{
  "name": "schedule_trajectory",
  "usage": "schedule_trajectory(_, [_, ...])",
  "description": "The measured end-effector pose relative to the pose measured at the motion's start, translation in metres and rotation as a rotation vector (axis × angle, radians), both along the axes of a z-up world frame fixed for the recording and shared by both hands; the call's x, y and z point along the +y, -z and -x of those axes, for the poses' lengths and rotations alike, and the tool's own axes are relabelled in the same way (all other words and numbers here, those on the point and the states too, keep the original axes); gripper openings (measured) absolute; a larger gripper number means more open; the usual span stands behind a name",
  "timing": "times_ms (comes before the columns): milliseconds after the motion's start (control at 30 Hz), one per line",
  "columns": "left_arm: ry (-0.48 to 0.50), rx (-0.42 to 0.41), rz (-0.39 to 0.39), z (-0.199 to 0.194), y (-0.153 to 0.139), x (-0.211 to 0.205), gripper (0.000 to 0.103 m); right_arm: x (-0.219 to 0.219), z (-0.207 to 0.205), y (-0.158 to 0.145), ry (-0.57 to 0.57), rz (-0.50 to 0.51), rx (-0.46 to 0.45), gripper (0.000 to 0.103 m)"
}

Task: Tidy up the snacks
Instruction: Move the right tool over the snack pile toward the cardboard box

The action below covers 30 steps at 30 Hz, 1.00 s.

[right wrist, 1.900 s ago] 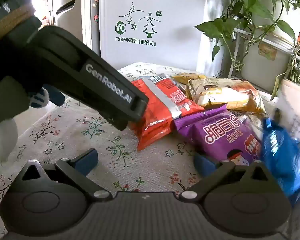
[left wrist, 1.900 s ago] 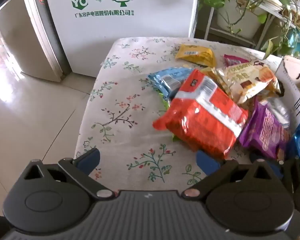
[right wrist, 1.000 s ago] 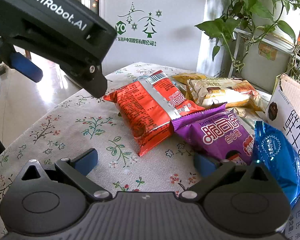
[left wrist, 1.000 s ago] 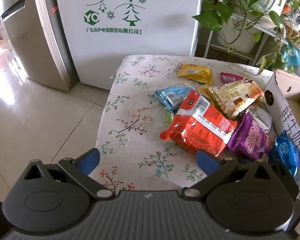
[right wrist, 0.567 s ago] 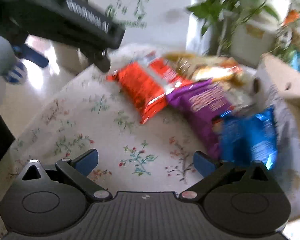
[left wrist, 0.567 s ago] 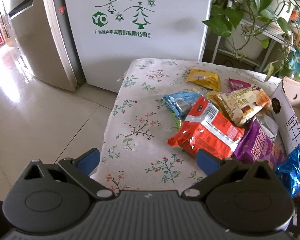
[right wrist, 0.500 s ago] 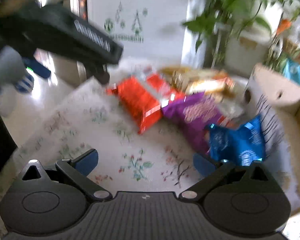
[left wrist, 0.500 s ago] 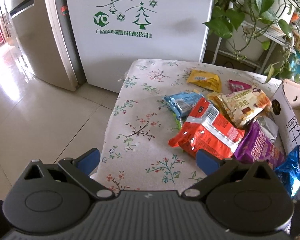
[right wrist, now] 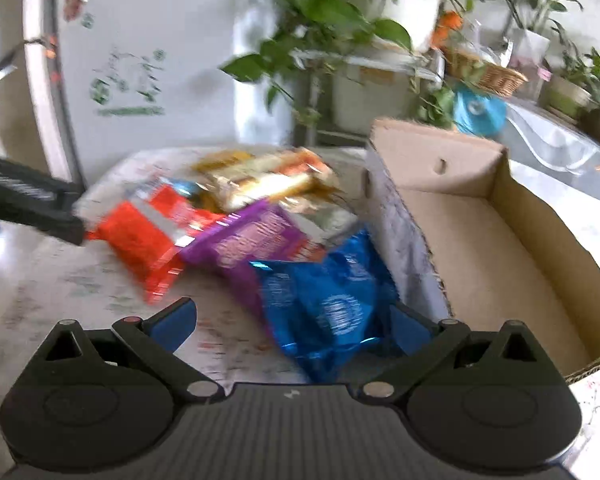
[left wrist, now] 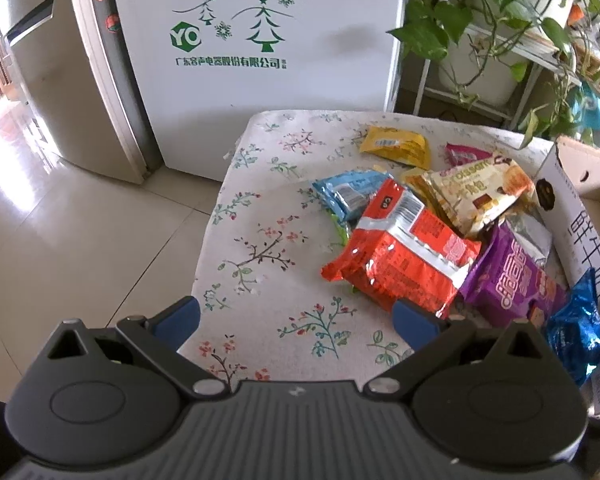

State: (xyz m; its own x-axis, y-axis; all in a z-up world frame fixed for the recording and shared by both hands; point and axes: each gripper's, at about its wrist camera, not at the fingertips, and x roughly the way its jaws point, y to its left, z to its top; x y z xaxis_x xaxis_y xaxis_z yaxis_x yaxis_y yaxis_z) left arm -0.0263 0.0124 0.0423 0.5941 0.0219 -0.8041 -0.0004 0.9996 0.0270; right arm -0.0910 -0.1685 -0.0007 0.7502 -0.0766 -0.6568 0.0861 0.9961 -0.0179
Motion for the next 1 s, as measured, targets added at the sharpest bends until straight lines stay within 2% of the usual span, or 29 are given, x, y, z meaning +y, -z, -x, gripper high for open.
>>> schedule_trajectory(67, [0.003, 0.006, -0.002, 0.000, 0.002, 0.000, 0.102, -0.004, -0.004, 0.005, 0.008, -0.010, 0.003, 0.103])
schedule_trajectory(167, [0.003, 0.015, -0.003, -0.001, 0.003, 0.000, 0.102, 0.000, -0.006, 0.006, -0.041, -0.003, -0.018, 0.103])
schedule_trajectory(400, [-0.016, 0.020, -0.001, -0.001, 0.001, 0.005, 0.102, 0.029, 0.001, -0.003, -0.275, -0.099, 0.024, 0.103])
schedule_trajectory(467, [-0.019, 0.018, 0.003, 0.000, 0.000, 0.007, 0.102, 0.035, 0.005, -0.009, -0.317, -0.092, 0.028, 0.103])
schedule_trajectory(567, [-0.009, 0.008, 0.000, 0.002, -0.004, 0.006, 0.102, 0.036, 0.007, -0.019, -0.271, -0.037, 0.038, 0.103])
schedule_trajectory(733, [0.006, 0.029, 0.010, 0.007, -0.010, 0.002, 0.102, 0.019, -0.003, -0.038, -0.183, -0.133, 0.101, 0.103])
schedule_trajectory(1000, [0.021, 0.022, 0.008, 0.013, -0.031, -0.001, 0.102, 0.002, -0.020, -0.071, -0.114, -0.045, 0.128, 0.103])
